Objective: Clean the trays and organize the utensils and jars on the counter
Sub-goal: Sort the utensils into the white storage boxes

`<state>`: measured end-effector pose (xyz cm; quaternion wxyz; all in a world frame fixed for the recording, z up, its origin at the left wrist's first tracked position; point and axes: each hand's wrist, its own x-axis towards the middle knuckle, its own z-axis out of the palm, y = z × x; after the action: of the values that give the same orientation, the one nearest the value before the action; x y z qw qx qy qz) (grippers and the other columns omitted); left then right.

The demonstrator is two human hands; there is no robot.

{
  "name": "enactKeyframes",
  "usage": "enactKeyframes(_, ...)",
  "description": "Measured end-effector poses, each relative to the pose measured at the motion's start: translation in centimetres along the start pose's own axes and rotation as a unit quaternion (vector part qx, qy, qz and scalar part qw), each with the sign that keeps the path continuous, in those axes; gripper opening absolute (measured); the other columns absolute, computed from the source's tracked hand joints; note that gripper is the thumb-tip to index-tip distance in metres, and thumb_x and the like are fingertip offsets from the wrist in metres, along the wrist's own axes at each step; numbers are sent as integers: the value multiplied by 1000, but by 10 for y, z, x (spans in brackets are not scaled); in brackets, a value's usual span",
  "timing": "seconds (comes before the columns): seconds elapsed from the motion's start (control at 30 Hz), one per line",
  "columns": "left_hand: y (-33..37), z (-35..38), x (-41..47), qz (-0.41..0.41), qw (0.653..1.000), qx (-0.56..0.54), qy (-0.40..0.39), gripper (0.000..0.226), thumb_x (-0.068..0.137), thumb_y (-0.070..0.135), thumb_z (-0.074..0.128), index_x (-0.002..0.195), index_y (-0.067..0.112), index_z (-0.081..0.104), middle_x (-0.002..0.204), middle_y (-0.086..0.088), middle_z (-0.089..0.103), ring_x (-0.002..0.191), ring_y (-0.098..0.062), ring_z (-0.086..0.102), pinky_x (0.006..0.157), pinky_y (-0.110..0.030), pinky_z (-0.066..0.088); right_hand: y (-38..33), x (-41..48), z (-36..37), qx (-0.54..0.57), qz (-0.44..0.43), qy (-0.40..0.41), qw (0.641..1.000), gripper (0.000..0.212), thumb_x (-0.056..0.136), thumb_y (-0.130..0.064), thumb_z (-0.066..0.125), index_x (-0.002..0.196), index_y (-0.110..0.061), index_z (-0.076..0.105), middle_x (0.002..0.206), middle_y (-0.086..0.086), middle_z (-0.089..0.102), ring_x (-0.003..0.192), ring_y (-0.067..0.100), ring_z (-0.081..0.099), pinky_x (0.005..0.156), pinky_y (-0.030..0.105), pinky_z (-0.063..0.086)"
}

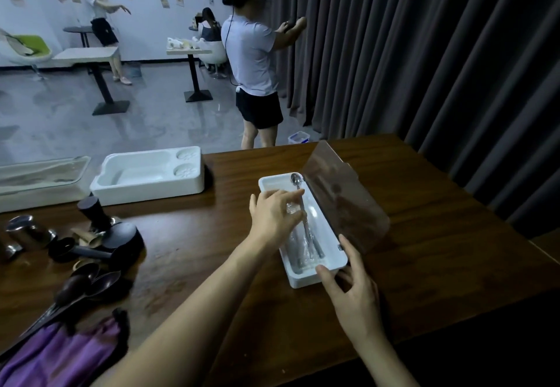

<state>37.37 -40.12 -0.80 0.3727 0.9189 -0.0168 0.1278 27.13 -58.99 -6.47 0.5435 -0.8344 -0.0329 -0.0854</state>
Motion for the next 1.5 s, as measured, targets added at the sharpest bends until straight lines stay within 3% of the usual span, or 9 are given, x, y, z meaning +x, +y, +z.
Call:
enactKeyframes(0.1,-5,12,-5,-8,999,35,-28,44,92,39,72,134,38,64,132,12,65,141,-16,33,122,-59,-5,-3,-1,0,-8,-7,2,1000,69,81,-71,61,143,-57,34,136,-23,52,122,8,57,95,31,55)
enactKeyframes(0.27,-2,15,-3,2,996,84,-36,44,91,40,73,135,37,64,137,10,64,147,-18,29,120,-59,-12,-3,0,-1,-26,-11,1,1000,74,74,-82,54,141,-64,26,128,-40,43,126,8,54,99,40,54)
enactKeyframes(0.37,0,14,1,-5,992,110,-61,44,92,40,72,135,34,65,134,8,65,149,-21,29,119,-63,-15,-5,-1,-1,-28,-21,1,999,68,75,-82,54,135,-73,23,129,-44,39,124,8,55,98,38,55)
enactKeyframes(0.57,1,18,7,-5,978,179,-106,45,92,45,70,134,30,66,129,1,68,147,-22,31,115,-64,-20,-2,-1,-2,-34,-20,4,999,69,79,-70,62,136,-70,24,135,-25,49,120,8,58,93,38,58)
enactKeyframes(0.97,0,23,8,13,963,237,-131,43,89,49,73,129,34,69,129,3,63,137,-27,39,119,-69,1,0,-1,-2,-25,1,2,1000,79,76,-77,60,145,-56,29,145,-17,50,124,8,57,95,38,57)
enactKeyframes(1.13,0,24,8,21,961,248,-122,46,88,56,70,130,37,66,138,0,55,140,-28,36,119,-68,8,-2,-1,-4,-21,4,0,1000,80,75,-79,59,146,-58,29,146,-18,49,123,7,57,95,36,57)
enactKeyframes(1.33,-6,20,2,9,994,83,-67,30,96,41,66,125,32,70,147,2,53,152,-26,23,122,-65,4,-2,1,-4,-17,3,1,1000,81,76,-78,61,147,-57,29,145,-16,51,123,9,58,95,38,57)
enactKeyframes(1.5,-12,9,-13,7,999,7,-41,31,101,23,54,127,27,70,148,3,56,155,-23,19,125,-46,13,-2,1,-3,-19,-12,-15,1000,84,75,-79,61,149,-56,27,146,-20,49,123,3,57,98,37,55)
